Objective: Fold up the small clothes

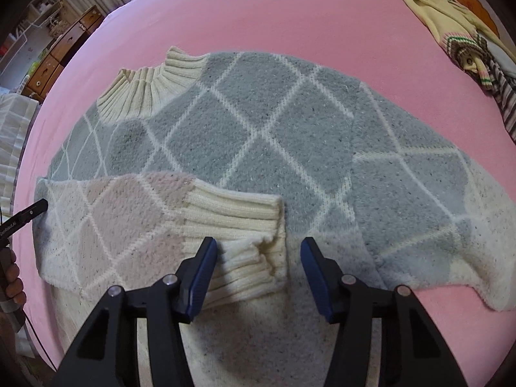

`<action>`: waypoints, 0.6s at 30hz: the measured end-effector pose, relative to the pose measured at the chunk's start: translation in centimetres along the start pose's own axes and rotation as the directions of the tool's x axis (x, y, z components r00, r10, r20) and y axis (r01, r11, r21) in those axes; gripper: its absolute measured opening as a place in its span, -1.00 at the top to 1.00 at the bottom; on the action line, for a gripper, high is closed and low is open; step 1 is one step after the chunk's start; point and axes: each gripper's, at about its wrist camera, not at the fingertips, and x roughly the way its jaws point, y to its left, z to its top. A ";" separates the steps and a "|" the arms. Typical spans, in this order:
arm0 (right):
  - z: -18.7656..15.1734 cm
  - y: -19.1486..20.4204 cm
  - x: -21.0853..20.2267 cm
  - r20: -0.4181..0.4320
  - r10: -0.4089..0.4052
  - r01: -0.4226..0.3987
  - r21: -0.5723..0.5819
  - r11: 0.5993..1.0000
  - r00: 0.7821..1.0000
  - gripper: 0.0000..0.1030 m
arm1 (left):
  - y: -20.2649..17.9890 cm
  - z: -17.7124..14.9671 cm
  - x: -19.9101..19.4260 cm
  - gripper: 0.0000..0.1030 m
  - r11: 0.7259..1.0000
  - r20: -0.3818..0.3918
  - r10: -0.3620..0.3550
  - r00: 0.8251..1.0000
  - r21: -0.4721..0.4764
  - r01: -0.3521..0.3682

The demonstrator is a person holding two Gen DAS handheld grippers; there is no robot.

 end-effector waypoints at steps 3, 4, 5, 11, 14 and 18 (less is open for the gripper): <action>1.0 0.2 0.4 0.014 0.005 -0.005 -0.002 1.000 1.000 0.12 | 0.0 0.5 0.5 -0.28 1.000 -0.001 -0.028 1.000 0.000 0.028; 1.0 0.4 0.3 0.020 0.019 -0.019 -0.010 1.000 1.000 0.46 | -0.1 0.7 0.6 -0.28 1.000 0.001 -0.030 1.000 0.004 0.030; 1.0 0.5 0.1 0.032 -0.011 0.012 -0.018 1.000 0.999 0.65 | -0.3 0.9 0.7 -0.27 1.000 0.005 -0.025 1.000 0.008 0.025; 0.6 -0.2 -2.6 0.128 -0.030 0.024 0.050 0.998 0.991 0.89 | -1.2 1.8 0.2 -0.27 0.999 0.049 -0.008 0.999 0.041 0.006; 0.1 -0.6 -2.5 0.124 -0.104 0.097 0.059 0.994 0.987 0.89 | -1.5 1.7 0.7 -0.27 0.998 0.038 0.000 0.999 0.069 -0.002; 0.3 -1.2 -0.8 0.037 -0.116 0.115 0.042 0.992 0.993 0.83 | -1.6 1.6 1.4 -0.27 0.997 0.029 -0.006 1.000 0.076 0.004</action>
